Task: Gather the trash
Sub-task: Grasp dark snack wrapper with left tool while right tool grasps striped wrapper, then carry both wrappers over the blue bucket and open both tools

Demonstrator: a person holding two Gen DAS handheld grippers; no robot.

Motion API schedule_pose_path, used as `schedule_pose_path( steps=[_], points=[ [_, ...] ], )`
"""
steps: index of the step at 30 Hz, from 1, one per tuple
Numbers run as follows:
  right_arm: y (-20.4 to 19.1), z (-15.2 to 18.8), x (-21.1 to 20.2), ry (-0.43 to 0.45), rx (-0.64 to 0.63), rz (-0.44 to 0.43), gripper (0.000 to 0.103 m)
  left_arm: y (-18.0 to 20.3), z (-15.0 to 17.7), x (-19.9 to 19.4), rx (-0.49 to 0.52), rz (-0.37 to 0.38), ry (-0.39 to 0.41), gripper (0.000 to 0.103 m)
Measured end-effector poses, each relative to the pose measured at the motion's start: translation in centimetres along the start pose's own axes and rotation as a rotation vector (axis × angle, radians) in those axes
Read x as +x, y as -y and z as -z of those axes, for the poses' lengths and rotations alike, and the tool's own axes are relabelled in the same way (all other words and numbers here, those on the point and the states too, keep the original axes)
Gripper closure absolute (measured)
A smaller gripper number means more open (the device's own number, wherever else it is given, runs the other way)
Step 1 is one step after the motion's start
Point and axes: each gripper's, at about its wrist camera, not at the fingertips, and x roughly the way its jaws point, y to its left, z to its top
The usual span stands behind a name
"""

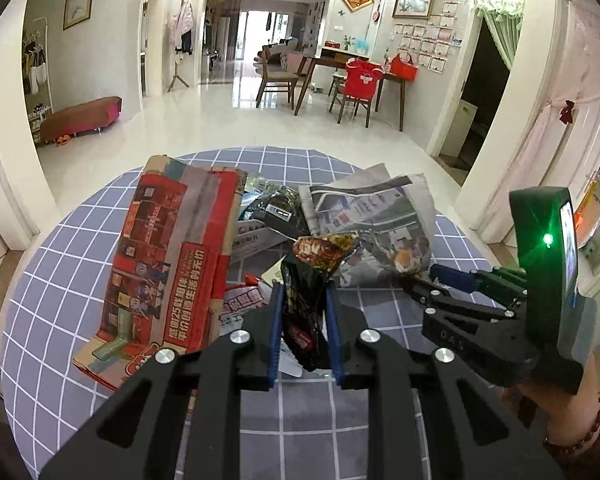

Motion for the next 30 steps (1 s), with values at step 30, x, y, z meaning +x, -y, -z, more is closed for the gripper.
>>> schedule_pose_path(
  steps=[30],
  points=[
    [11.2,13.9,-15.3,0.198,0.318,-0.16,0.092,15.0,3.9,-2.7,0.171,0.144,-0.021,0.084]
  ],
)
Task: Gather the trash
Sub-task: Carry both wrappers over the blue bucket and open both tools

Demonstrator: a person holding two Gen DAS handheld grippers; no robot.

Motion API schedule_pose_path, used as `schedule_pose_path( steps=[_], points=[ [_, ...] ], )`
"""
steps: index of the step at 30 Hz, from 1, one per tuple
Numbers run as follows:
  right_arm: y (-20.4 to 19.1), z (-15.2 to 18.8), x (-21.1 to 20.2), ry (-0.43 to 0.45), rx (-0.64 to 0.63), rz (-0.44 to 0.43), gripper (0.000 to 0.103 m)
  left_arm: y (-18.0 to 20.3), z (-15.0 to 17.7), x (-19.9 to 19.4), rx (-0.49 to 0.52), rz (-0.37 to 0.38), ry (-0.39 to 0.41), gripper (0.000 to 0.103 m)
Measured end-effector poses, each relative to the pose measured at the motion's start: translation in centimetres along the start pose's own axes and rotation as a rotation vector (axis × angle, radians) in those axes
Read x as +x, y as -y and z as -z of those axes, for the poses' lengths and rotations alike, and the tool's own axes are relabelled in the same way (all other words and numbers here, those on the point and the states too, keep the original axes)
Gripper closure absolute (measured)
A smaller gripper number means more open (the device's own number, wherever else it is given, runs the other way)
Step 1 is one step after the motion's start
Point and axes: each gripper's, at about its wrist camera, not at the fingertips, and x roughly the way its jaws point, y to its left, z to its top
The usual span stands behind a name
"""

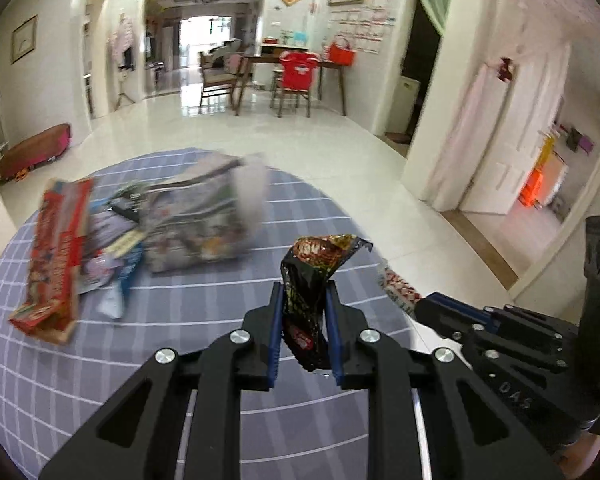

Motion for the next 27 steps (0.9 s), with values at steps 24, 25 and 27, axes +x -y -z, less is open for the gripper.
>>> schedule_pose_path(
  steps=[24,25,27],
  points=[
    [19.3,5.9,-6.8,0.105,0.382,0.272,0.044,19.1,2.4,13.5,0.256,0.216,-0.226,0.084],
    [19.4,6.1,-7.0,0.108,0.389,0.27,0.044,19.3,2.6,13.6,0.26,0.218,-0.231,0.084],
    [19.6,6.2,-7.3,0.11,0.391,0.271,0.044,19.7,3.0,13.7,0.274,0.224,-0.239,0.084]
  ],
)
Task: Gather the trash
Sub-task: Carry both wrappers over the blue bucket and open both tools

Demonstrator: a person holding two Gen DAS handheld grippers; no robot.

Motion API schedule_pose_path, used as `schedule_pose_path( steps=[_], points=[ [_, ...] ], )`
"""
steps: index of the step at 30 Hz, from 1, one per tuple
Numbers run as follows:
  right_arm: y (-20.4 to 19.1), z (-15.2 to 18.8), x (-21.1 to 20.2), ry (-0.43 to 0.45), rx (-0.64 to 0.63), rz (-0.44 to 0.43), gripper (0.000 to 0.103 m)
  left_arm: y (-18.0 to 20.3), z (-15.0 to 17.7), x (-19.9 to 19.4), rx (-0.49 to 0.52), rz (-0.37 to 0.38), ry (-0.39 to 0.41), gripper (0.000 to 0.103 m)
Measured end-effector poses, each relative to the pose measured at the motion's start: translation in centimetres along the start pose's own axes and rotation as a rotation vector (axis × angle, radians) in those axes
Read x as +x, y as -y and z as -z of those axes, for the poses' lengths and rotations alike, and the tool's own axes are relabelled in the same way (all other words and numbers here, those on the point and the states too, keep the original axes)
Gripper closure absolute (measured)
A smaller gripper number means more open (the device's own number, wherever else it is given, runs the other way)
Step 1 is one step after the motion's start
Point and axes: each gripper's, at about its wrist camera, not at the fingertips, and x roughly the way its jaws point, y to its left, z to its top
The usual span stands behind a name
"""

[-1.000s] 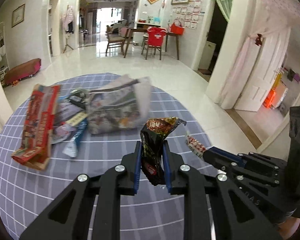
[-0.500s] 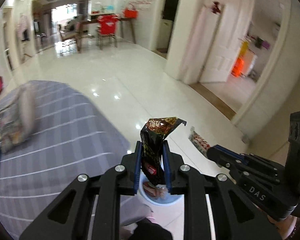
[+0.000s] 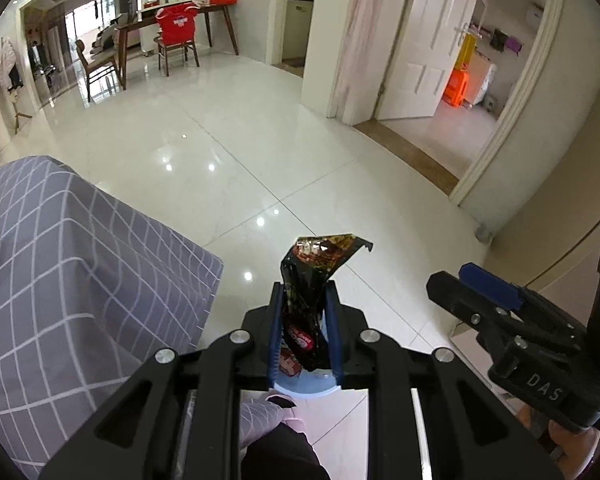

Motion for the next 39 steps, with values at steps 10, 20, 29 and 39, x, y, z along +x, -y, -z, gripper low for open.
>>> schedule_pose_path(
  steps=[10,20,29,39],
  points=[
    [0.8,0.1,-1.0,0.041,0.018,0.029,0.042,1.7,0.3,0.4,0.046,0.014,-0.01,0.084],
    [2.1,0.3,-3.2,0.161,0.068,0.076,0.04,3.0,-0.5,0.9,0.068,0.039,0.0,0.079],
    [2.4,0.2,-3.8,0.175,0.091,0.082,0.037,2.8,-0.7,-0.8,0.009,0.051,0.081,0.024],
    [-1.2,0.3,-4.0,0.167,0.039,0.034,0.037,0.7,-0.1,-5.6,0.0,-0.01,0.145,0.024]
  ],
)
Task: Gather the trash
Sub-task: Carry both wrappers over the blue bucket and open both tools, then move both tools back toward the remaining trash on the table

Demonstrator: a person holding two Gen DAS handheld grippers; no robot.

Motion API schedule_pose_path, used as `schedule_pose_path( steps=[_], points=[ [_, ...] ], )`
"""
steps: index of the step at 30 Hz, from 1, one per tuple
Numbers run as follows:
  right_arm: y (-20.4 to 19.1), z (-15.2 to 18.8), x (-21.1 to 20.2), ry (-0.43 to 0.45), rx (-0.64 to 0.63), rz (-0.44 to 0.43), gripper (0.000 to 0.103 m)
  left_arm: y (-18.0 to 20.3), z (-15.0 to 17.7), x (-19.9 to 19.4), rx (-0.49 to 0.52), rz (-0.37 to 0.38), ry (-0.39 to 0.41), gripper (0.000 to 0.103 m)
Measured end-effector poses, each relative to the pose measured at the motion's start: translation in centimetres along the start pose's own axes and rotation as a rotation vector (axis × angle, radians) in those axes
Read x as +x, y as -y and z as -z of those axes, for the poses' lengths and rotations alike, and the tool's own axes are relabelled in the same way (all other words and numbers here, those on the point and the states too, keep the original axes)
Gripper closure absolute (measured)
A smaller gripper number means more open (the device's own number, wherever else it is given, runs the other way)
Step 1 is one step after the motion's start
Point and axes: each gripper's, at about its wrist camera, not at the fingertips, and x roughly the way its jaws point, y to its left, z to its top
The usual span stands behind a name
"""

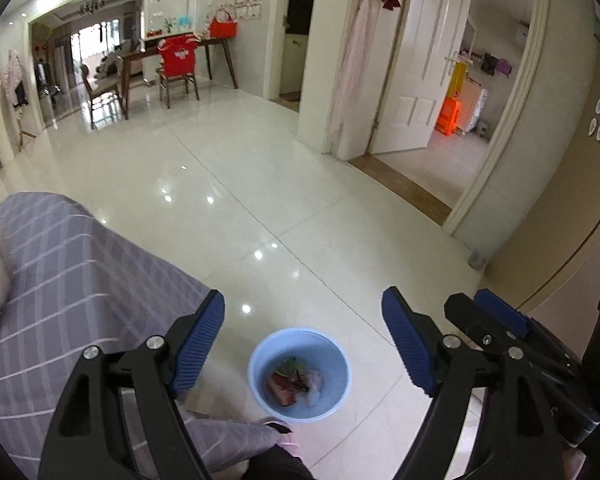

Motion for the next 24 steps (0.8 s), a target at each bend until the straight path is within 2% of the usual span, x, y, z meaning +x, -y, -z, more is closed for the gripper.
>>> schedule_pose_path(
  steps=[6,9,16,21,24],
  points=[
    [-5.5,0.3,0.4,-0.025,-0.084,-0.076,0.037,-3.6,0.9,-4.2,-0.002,-0.091,0.056,0.024],
    [-8.8,0.6,0.9,-0.045,-0.132,-0.114,0.036,-7.1,1.7,-6.7,-0.024,-0.178,0.083,0.024],
    [-19.0,1.9,3.8,-0.119,-0.263,-0.245,0.034,-17.5,3.9,-11.8,-0.169,-0.306,0.107,0.024],
    [-25.1,3.2,7.5,-0.215,-0.304,-0.328,0.034,-24.7,6.1,-13.9,-0.325,-0.342,0.111,0.024],
    [-28.0,3.8,10.0,-0.274,-0.33,-0.35,0.03,-27.6,7.0,-14.0,-0.358,-0.376,0.083,0.024]
  ],
)
